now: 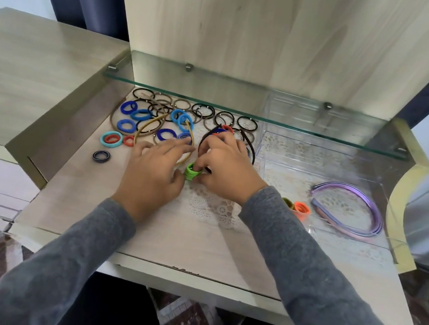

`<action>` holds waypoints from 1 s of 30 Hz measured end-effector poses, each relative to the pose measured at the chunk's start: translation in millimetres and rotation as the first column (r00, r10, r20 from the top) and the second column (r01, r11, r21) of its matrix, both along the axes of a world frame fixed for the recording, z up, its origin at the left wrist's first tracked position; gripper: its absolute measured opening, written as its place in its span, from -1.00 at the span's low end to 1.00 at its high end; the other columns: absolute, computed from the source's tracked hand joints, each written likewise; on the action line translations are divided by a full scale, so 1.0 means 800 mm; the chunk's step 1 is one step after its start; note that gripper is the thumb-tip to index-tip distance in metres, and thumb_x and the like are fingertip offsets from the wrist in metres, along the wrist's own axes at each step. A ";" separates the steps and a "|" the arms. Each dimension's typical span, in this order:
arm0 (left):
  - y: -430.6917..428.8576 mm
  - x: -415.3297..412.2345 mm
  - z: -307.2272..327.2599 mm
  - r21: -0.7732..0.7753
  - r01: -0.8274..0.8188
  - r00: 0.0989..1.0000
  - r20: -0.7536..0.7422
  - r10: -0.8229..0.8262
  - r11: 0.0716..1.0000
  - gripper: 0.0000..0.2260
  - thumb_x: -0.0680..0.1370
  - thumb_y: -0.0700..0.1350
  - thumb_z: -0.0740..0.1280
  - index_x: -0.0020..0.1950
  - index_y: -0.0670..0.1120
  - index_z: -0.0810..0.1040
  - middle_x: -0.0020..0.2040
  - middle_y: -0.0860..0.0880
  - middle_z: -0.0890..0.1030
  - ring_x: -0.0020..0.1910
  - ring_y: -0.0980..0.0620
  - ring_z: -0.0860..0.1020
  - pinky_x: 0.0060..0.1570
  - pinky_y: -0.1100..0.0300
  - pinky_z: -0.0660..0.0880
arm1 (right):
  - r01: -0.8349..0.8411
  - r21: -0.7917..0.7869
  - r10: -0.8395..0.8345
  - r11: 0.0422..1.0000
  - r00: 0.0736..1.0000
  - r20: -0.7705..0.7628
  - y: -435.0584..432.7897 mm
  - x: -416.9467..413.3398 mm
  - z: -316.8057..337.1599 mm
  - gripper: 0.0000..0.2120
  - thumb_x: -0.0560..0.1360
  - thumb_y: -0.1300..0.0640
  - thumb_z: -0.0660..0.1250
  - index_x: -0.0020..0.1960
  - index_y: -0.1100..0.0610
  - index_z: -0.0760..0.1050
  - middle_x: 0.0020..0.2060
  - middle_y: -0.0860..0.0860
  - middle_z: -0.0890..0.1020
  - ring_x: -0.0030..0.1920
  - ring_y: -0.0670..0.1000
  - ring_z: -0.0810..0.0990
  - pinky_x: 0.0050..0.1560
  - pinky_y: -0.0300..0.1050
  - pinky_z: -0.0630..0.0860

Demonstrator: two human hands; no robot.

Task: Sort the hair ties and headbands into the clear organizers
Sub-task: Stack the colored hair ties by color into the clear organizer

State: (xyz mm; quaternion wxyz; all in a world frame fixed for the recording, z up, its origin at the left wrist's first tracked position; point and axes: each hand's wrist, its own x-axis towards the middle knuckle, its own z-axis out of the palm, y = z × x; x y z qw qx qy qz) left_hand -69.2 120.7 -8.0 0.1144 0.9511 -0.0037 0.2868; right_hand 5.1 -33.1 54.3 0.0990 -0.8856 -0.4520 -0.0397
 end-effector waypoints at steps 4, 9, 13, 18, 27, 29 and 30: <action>-0.022 -0.001 0.011 -0.301 -0.002 0.993 -0.112 -0.033 0.954 -0.48 0.34 -0.10 0.24 0.31 0.01 0.56 0.06 0.02 0.68 -0.07 0.00 0.60 0.18 -0.07 0.41 | 0.039 -0.017 -0.038 0.999 0.998 0.051 -0.014 0.007 0.020 -0.83 0.47 -0.07 0.39 0.03 -0.11 0.65 0.11 -0.08 0.46 0.28 0.06 0.26 0.28 0.04 0.15; -0.051 0.005 0.031 -0.608 0.054 0.973 -0.147 -0.179 0.792 -0.44 0.36 -0.14 0.23 0.37 0.04 0.51 0.06 0.03 0.67 -0.10 -0.18 0.63 0.12 0.08 0.53 | 0.076 -0.018 -0.074 0.997 0.994 0.079 -0.035 0.018 0.039 -0.82 0.45 -0.08 0.40 0.04 -0.12 0.65 0.12 -0.08 0.47 0.29 0.06 0.26 0.28 0.01 0.15; -0.075 0.022 0.035 -0.665 0.058 0.956 -0.177 -0.232 0.744 -0.43 0.35 -0.14 0.20 0.37 0.13 0.50 0.21 0.17 0.58 0.01 -0.19 0.61 0.04 0.21 0.48 | 0.128 -0.046 -0.125 0.991 0.990 0.071 -0.061 0.028 0.050 -0.80 0.43 -0.08 0.42 0.04 -0.12 0.65 0.14 -0.08 0.46 0.31 0.08 0.25 0.28 0.02 0.14; -0.110 0.041 0.037 -0.667 0.140 0.930 -0.164 -0.328 0.732 -0.48 0.47 -0.24 0.27 0.40 0.11 0.47 0.13 0.06 0.64 -0.41 0.12 0.53 -0.32 0.41 0.41 | 0.196 -0.084 -0.194 0.977 0.980 0.033 -0.100 0.040 0.061 -0.79 0.42 -0.10 0.43 0.04 -0.11 0.65 0.15 -0.08 0.47 0.31 0.07 0.24 0.29 0.04 0.16; -0.151 0.054 0.030 -0.598 0.252 0.890 -0.166 -0.425 0.761 -0.41 0.43 -0.12 0.23 0.49 0.05 0.37 0.09 0.21 0.52 0.01 0.35 0.37 0.37 -0.14 0.34 | 0.265 -0.141 -0.265 0.954 0.964 0.021 -0.145 0.051 0.056 -0.79 0.41 -0.12 0.44 0.03 -0.12 0.65 0.12 -0.10 0.47 0.29 0.07 0.23 0.28 0.03 0.16; -0.151 0.053 0.027 -0.591 0.267 0.882 -0.169 -0.441 0.761 -0.41 0.44 -0.10 0.18 0.50 0.07 0.36 0.28 0.17 0.51 0.18 0.32 0.36 0.47 -0.10 0.20 | 0.264 -0.153 -0.264 0.952 0.964 0.017 -0.148 0.051 0.051 -0.80 0.41 -0.11 0.44 0.02 -0.12 0.65 0.11 -0.10 0.47 0.29 0.06 0.24 0.29 0.04 0.18; -0.151 0.054 0.024 -0.583 0.271 0.879 -0.174 -0.444 0.766 -0.41 0.45 -0.11 0.15 0.51 0.09 0.35 0.36 0.14 0.49 0.31 0.27 0.35 0.51 -0.08 0.12 | 0.263 -0.155 -0.265 0.952 0.964 0.013 -0.150 0.052 0.048 -0.80 0.41 -0.11 0.44 0.02 -0.12 0.65 0.11 -0.11 0.47 0.28 0.06 0.24 0.29 0.04 0.18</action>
